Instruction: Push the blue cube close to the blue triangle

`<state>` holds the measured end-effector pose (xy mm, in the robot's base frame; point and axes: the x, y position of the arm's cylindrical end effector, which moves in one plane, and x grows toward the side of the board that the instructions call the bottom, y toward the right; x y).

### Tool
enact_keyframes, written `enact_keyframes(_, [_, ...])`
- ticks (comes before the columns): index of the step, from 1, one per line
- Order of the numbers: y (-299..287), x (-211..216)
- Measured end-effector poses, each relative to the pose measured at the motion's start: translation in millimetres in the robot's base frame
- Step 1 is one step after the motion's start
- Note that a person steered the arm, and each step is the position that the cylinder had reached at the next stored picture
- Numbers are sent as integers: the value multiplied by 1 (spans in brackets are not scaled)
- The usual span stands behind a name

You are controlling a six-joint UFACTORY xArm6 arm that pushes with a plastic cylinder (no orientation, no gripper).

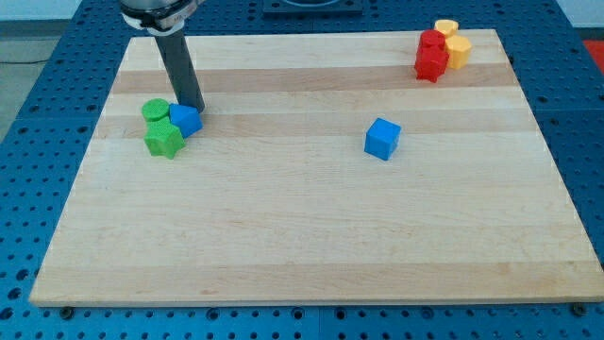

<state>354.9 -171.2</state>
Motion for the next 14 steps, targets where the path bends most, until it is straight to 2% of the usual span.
enact_keyframes(1, [48, -5])
enact_keyframes(3, [214, -6])
enact_keyframes(4, [291, 11])
enact_keyframes(5, [331, 50])
enact_keyframes(6, [300, 64])
enact_keyframes(9, [174, 67])
enact_keyframes(11, [132, 95])
enact_keyframes(14, [103, 74])
